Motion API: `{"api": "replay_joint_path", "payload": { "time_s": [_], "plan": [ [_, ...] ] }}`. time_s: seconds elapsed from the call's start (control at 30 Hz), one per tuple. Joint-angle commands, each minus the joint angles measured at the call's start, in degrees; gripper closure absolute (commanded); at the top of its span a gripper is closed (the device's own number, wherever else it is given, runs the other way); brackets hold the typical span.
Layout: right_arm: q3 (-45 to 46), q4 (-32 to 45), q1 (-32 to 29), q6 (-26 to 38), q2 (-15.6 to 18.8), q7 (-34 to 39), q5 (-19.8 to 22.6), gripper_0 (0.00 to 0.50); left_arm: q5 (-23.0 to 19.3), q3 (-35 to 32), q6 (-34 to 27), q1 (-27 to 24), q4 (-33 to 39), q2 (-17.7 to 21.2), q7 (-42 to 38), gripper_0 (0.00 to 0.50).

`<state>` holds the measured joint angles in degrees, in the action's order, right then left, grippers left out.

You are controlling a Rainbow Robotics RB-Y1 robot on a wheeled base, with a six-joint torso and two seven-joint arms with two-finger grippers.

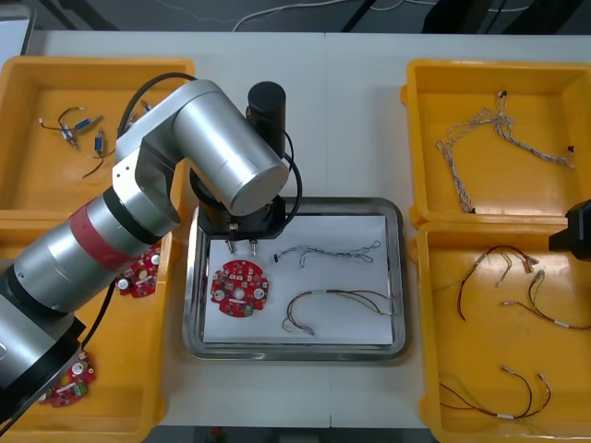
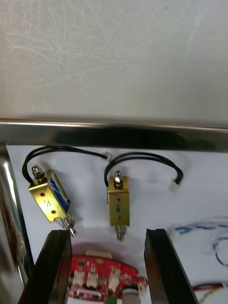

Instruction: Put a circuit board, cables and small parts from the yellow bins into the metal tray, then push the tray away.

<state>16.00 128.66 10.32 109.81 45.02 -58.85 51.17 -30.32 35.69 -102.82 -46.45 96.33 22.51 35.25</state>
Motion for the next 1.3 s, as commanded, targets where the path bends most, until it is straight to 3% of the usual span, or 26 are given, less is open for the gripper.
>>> {"api": "replay_joint_path", "payload": {
  "time_s": [0.03,0.27,0.37,0.6,1.1,1.3],
  "plan": [
    [0.2,3.8,-0.4,0.2,3.5,-1.8,1.2,0.000,-3.5,-4.8,-4.4,-3.7,5.1,0.3,4.7,0.055],
    [-3.6,7.0,1.0,0.2,3.7,-2.6,2.6,0.000,-7.5,-10.0,-7.2,-4.0,10.7,3.8,6.4,0.064],
    [-5.9,8.2,2.2,0.2,3.7,-2.9,3.1,0.000,-9.4,-12.8,-7.2,-3.6,12.8,6.1,7.0,0.030],
    [-12.0,10.6,5.0,0.2,3.8,-3.6,4.3,0.000,-9.7,-19.5,-7.2,-0.1,17.8,11.2,13.3,0.012],
    [-32.9,13.3,16.9,-0.8,3.5,-7.8,4.6,0.000,-10.1,-31.3,-7.2,4.0,14.6,17.5,23.9,0.013],
    [-41.0,13.0,21.7,-2.1,1.5,-9.3,3.8,0.000,-8.6,-35.9,-7.2,5.8,11.9,19.1,30.2,0.007]
  ]
}}
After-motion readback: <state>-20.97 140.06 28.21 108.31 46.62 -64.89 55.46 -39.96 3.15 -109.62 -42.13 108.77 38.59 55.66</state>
